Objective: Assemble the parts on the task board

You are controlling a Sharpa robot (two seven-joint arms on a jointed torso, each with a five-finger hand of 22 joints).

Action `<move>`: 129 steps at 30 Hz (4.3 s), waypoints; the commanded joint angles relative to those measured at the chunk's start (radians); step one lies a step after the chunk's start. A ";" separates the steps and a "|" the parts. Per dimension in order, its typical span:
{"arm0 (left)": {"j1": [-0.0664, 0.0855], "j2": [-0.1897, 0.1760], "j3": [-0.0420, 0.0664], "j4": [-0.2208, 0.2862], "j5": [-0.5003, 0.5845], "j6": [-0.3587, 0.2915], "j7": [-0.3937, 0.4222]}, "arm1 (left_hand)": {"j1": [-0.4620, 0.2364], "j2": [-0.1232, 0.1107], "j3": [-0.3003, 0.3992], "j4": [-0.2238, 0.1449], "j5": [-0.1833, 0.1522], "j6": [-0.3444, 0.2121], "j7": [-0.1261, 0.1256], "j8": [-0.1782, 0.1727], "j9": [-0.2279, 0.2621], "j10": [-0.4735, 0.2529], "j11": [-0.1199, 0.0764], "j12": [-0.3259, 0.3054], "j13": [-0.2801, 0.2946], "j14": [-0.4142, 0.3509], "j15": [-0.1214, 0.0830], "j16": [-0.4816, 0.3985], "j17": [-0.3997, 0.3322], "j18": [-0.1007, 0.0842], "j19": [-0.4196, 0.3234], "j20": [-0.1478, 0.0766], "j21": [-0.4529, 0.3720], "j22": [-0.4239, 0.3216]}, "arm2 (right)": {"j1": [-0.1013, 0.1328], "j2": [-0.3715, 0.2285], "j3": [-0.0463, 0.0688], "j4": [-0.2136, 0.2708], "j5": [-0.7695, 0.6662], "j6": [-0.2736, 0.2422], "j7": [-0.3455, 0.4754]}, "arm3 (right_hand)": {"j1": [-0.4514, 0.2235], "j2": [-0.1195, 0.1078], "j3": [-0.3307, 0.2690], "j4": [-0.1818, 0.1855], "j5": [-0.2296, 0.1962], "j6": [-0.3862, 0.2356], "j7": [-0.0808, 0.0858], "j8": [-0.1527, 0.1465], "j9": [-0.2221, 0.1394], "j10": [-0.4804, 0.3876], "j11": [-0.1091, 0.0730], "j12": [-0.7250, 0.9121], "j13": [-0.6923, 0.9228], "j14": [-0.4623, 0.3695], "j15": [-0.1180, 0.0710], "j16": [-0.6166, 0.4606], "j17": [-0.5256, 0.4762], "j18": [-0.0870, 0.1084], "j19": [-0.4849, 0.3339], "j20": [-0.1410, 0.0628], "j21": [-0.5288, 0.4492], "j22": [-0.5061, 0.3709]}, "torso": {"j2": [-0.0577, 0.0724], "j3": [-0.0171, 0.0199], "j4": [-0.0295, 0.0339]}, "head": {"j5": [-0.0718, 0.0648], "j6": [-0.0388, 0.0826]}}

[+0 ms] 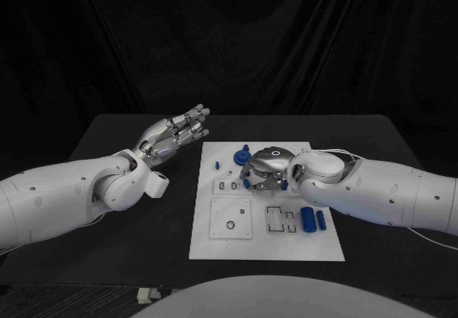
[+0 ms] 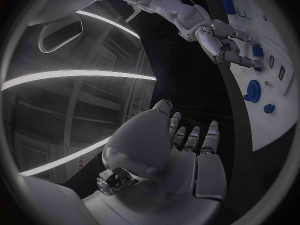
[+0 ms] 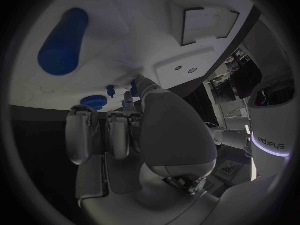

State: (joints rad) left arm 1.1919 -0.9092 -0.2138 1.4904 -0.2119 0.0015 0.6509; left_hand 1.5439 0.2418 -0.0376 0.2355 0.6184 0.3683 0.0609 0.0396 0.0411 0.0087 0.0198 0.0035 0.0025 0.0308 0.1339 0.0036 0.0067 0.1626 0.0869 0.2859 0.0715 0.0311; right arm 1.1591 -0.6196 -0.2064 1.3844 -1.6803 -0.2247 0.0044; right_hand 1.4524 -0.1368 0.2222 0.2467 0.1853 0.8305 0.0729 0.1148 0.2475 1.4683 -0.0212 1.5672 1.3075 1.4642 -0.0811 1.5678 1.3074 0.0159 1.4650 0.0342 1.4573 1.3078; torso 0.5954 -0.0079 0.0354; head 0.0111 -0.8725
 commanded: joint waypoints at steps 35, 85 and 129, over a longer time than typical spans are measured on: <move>0.076 -0.014 0.002 0.052 -0.259 -0.214 -0.054 | -0.083 -0.111 0.026 0.051 -0.311 0.163 0.082 0.025 0.013 0.482 0.129 0.102 0.107 0.548 0.078 0.207 0.118 -0.009 0.288 0.005 0.177 0.057 | 0.195 -0.294 0.001 0.196 0.239 -0.467 0.123 | -0.445 0.070 -0.396 0.048 -0.135 0.107 -0.007 0.064 -0.021 0.102 -0.002 0.004 0.263 0.107 0.003 0.003 0.263 -0.003 0.078 -0.001 0.066 0.246 | -0.002 0.0004 -0.0005 | 0.004 0.000; 0.316 0.596 0.002 -0.331 -0.679 0.698 -1.242 | -0.458 0.007 -0.244 0.023 -0.505 0.684 0.026 0.206 0.237 1.562 -0.001 1.567 1.568 1.540 -0.160 1.567 1.564 -0.149 1.439 -0.197 1.479 1.488 | 0.117 -0.383 0.000 0.218 0.370 -0.371 0.093 | -0.300 0.203 -0.427 0.041 0.030 0.110 0.010 0.064 -0.005 0.102 0.014 0.004 0.263 0.107 0.018 0.003 0.263 0.000 0.072 0.015 0.059 0.243 | -0.008 0.0263 -0.0182 | 0.019 0.000; 0.181 0.652 0.002 -0.460 -0.678 0.514 -1.225 | -0.432 -0.023 -0.173 0.010 -0.453 0.750 0.007 0.133 0.233 1.562 -0.026 1.567 1.568 1.540 -0.189 1.567 1.564 -0.147 1.437 -0.229 1.471 1.480 | 0.114 -0.355 0.000 0.199 0.370 -0.381 0.133 | -0.216 0.209 -0.446 0.037 0.075 0.116 0.013 0.065 -0.001 0.102 0.016 0.004 0.263 0.107 0.020 0.003 0.263 0.001 0.068 0.017 0.053 0.240 | -0.009 0.0239 -0.0186 | 0.024 0.000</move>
State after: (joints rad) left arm 1.3751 -0.2607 -0.2128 1.0322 -0.8988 0.5349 -0.5891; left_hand 1.1027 0.2160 -0.2184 0.2455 0.1692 1.1219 0.0683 0.1780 0.2755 1.4667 -0.0015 1.5681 1.3101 1.4688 -0.0503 1.5682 1.3075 0.0297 1.4657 0.0605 1.5485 1.3075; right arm 1.2758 -0.9746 -0.2068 1.5851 -1.3071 -0.6069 0.1306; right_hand 1.2252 0.0726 -0.2193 0.2826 0.2587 0.9466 0.0829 0.1838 0.2453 1.4646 -0.0105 1.5672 1.3075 1.4644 -0.0669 1.5678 1.3073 0.0158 1.4651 0.0414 1.5153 1.3075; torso 0.5861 0.0166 0.0169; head 0.0331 -0.8725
